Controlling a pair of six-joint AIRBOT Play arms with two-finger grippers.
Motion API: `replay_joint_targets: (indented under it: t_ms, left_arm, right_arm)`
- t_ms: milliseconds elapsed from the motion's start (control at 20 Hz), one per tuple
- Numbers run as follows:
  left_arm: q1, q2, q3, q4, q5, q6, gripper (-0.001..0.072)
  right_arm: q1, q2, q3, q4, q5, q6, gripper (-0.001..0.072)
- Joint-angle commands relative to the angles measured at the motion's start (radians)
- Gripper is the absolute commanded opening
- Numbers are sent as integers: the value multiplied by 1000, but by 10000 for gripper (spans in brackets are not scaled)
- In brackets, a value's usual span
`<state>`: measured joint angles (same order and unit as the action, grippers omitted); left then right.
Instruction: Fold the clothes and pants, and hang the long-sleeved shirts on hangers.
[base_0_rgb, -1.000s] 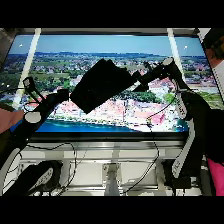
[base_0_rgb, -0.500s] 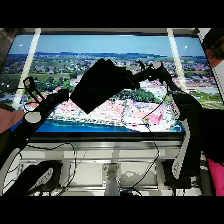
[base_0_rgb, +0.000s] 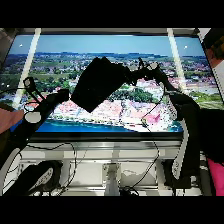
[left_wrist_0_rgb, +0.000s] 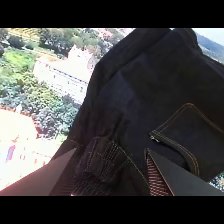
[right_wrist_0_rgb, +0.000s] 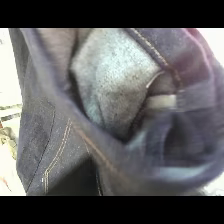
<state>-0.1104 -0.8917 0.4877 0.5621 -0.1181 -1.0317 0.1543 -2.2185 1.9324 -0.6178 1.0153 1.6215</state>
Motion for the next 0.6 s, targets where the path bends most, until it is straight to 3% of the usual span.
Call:
replay_joint_targets:
  t_ms: [0, 150, 350, 550]
  left_arm:
    - [0, -1, 0, 23, 1, 0, 504]
    - [0, -1, 0, 22, 1, -1, 501]
    - [0, -1, 0, 22, 1, -1, 501]
    - [0, -1, 0, 22, 1, -1, 499]
  right_arm:
    - [-4, 0, 0, -8, -19, -11, 7]
    - [-63, 8, 0, -36, 18, 1, 4]
    - [-239, 112, 0, -360, 142, 136, 4]
    - [-459, 264, 0, -576, 327, 136, 3]
